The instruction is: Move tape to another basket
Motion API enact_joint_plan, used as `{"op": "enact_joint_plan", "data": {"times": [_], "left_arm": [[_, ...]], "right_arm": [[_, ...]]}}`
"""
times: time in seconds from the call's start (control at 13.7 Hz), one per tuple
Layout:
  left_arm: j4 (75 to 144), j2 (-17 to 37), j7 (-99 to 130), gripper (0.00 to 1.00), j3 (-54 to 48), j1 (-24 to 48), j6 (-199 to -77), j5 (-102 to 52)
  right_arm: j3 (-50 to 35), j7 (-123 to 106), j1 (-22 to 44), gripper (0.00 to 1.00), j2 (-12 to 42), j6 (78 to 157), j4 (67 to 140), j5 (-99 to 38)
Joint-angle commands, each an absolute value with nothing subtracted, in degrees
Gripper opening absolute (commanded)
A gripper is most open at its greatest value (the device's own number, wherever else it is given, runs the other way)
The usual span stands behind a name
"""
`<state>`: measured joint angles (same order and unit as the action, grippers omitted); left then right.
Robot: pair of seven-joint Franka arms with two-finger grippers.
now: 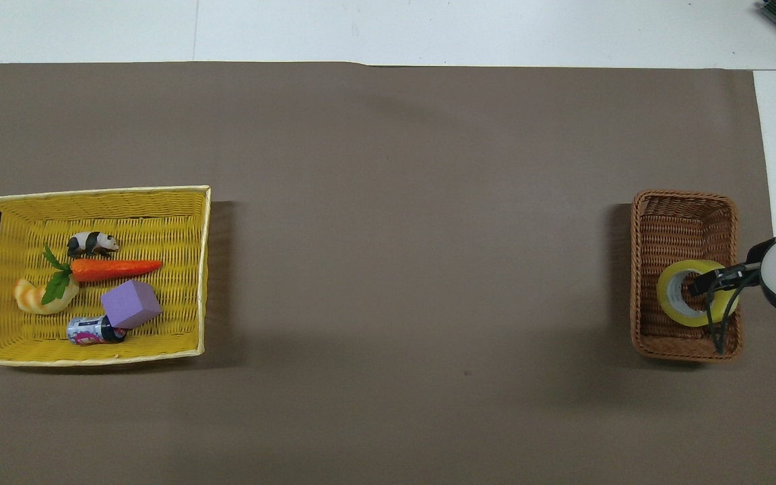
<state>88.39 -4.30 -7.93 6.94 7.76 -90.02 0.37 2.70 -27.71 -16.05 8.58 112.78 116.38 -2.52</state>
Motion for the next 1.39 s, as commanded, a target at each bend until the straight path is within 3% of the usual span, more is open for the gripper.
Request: {"op": "enact_joint_plan", "data": {"times": [0.0, 0.22, 0.66, 0.88, 1.32], "left_arm": [[87.1, -3.87, -8.35, 1.0, 6.5, 7.03, -88.59, 1.05], [87.1, -3.87, -8.35, 1.0, 6.5, 7.03, -88.59, 1.05], [87.1, -3.87, -8.35, 1.0, 6.5, 7.03, -88.59, 1.05], [87.1, -3.87, -8.35, 1.0, 6.5, 7.03, -88.59, 1.05], [87.1, -3.87, -8.35, 1.0, 6.5, 7.03, -88.59, 1.05]], "right_arm": [[2.2, -28.74, -16.35, 1.0, 8.26, 112.15, 115.84, -1.41], [1.94, -28.22, -16.17, 1.0, 8.35, 112.24, 115.4, -1.41], [1.76, -23.4, -7.39, 1.0, 8.09, 112.32, 106.19, 3.5], [1.93, -17.16, -4.14, 1.0, 6.43, 112.15, 105.03, 3.96], [1.5, -3.7, 0.0, 1.0, 1.93, 105.13, 103.02, 3.0]]}}
